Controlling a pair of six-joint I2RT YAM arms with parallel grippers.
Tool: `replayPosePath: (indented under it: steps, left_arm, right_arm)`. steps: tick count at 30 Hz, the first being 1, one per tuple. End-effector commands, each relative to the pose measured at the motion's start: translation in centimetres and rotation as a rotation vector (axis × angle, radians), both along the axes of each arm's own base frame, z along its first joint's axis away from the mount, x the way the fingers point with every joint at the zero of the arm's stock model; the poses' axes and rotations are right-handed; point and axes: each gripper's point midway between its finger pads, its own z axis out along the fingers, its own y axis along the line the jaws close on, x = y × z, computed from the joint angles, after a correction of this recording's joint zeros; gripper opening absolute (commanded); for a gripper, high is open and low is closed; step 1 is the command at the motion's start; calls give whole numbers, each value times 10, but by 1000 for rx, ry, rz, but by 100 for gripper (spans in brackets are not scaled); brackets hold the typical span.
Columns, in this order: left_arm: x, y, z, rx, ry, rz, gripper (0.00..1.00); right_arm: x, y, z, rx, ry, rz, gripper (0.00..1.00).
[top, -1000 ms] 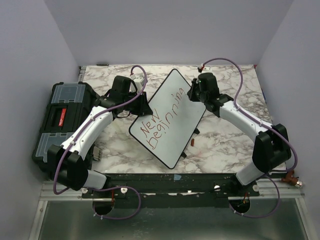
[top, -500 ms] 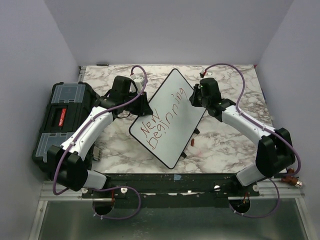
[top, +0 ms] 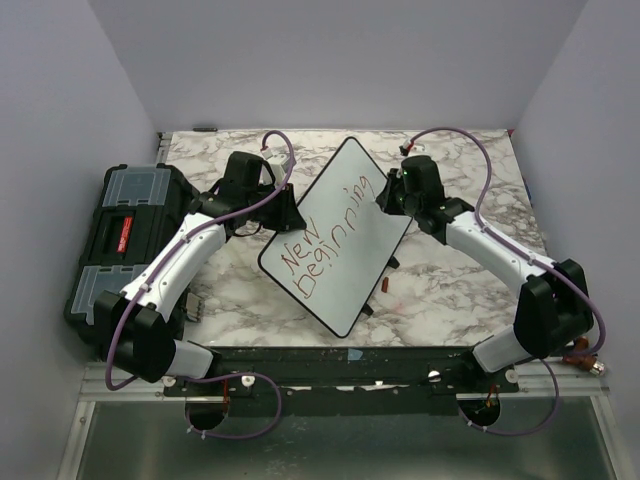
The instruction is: Write a sentence on the whiteboard
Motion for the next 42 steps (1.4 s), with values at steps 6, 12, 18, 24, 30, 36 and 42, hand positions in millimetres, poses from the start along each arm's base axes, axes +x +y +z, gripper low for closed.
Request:
replayPosePath:
  steps: [6,12,18,24,30,36,42]
  left_arm:
    - [-10,17,-40,197,-14,-60,0]
    - [-9,17,-41,199,-10,-60,0]
    - [-8,17,-41,202,-10,-59,0]
    - [-9,17,-41,199,-9,-60,0]
    - [-8,17,-40,200,-10,-61,0]
    - [-8,16,-40,197,-11,-63,0]
    - [-9,15,-39,194,-14,-66,0]
  right_arm:
    - [-7,3,55,53,-81,21,1]
    - [-1,-6,80,51,-140,-26,1]
    - [17,-9,84,19,-159,-64,1]
    - [34,-7,77,11,-148,-74,1]
    - [49,-11,70,7,-138,-82,1]
    - [62,-14,64,10,-129,-81,1]
    - [71,-15,55,17,-111,-79,1]
